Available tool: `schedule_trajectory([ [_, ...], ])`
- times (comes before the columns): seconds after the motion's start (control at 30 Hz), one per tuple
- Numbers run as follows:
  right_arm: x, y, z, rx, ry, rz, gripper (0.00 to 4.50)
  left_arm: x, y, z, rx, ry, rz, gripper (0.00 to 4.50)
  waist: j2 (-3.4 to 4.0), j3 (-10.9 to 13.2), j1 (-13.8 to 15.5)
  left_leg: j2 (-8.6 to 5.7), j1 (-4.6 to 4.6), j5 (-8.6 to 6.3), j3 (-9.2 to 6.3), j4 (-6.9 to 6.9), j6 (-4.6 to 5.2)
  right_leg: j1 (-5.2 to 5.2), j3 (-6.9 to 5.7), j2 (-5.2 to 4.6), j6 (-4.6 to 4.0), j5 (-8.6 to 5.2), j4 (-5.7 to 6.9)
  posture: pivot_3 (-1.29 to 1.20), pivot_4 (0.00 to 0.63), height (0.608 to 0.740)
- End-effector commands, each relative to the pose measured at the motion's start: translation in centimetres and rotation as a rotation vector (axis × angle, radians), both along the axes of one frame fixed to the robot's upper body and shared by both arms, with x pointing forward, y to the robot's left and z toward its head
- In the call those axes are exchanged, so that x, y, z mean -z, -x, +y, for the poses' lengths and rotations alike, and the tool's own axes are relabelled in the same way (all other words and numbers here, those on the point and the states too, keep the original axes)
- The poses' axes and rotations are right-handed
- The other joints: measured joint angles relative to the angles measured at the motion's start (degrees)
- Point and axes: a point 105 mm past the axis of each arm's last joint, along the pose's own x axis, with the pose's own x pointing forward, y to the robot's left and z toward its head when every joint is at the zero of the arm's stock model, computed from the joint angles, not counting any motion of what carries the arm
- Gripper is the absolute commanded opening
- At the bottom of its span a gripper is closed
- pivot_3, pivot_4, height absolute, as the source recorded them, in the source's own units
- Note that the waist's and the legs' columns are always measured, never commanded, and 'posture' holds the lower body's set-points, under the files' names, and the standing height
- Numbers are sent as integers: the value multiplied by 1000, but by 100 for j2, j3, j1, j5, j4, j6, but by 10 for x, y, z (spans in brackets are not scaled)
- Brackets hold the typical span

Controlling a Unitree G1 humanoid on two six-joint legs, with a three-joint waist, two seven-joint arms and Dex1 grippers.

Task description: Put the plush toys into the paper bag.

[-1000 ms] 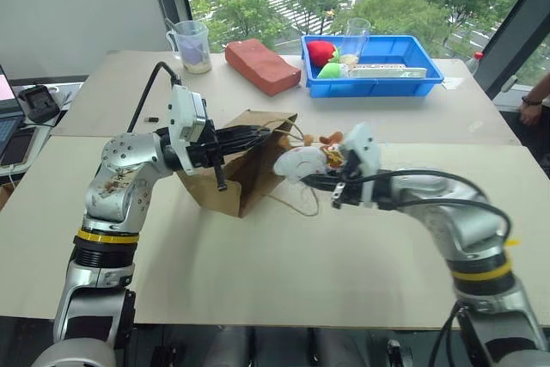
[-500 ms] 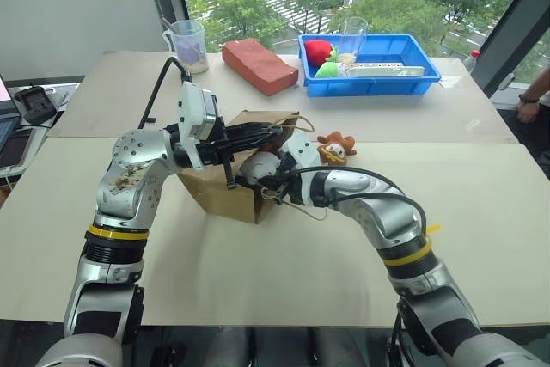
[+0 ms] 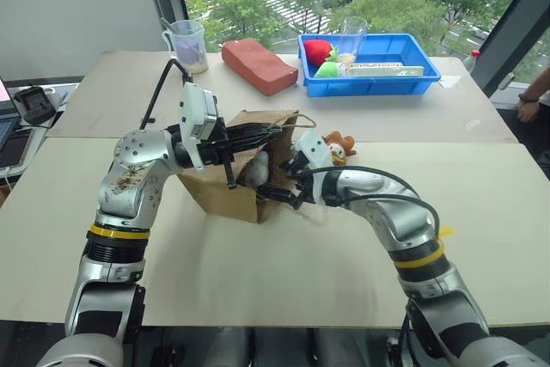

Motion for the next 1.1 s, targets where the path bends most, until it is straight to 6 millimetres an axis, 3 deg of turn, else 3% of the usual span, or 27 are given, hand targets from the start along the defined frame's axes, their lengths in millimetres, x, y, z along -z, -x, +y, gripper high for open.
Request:
schedule_trajectory([
  [0.03, -23, 7, -13, -6, -79, -69, 4492, -11, 2, 0, 1, 8, -53, 0, 0, 0, 1, -1, -1, 0, 0, 1, 0, 1, 0, -1, 0, 0, 0, 0, 150, 740],
  [0.17, -30, 5, -28, 32, -92, -96, 4492, -11, 2, 0, 0, 7, -55, 0, 0, 0, -20, -1, 3, 0, 4, 3, 1, 2, 5, -1, 0, 0, -5, 0, 150, 740],
  [0.4, -36, -27, -111, 347, -6, -217, 4492, -11, 1, 4, -9, 0, -56, 0, 0, 0, 15, -5, 5, -1, 4, 4, 2, 12, 3, -6, 0, 0, -12, 0, 150, 740],
  [0.5, -29, -46, -133, 453, 58, -239, 4492, -9, 1, 5, -12, -2, -53, 0, 0, 0, 3, -3, 8, -1, 6, 3, 3, 14, 4, -4, 0, 0, -13, 0, 150, 740],
  [0.6, -19, -62, -137, 499, 88, -224, 4492, -9, 1, 3, -11, -1, -54, 0, 0, 0, -34, -1, 10, -1, 9, 2, 2, 12, 8, -1, 0, 0, -11, 0, 150, 740],
  [0.77, -3, -81, -119, 492, 53, -125, 4492, -11, 1, 5, -15, -7, -62, 0, 0, 0, -74, 5, 11, -1, 12, -1, 2, 8, 15, 3, 0, 0, -8, 0, 150, 740],
  [0.93, 8, -89, -116, 531, -21, -1, 4492, -10, 3, 6, -21, -11, -65, 0, 0, 0, -30, 12, 5, -1, 8, -3, 2, 7, 12, 0, 0, 0, -1, 0, 150, 740],
  [1.1, 19, -91, -114, 544, 32, 8, 4492, -10, 5, 7, -27, -13, -65, 0, 0, 0, -23, 7, 1, -2, 8, -3, 3, 7, 12, -5, 0, 0, 1, 0, 150, 740],
])
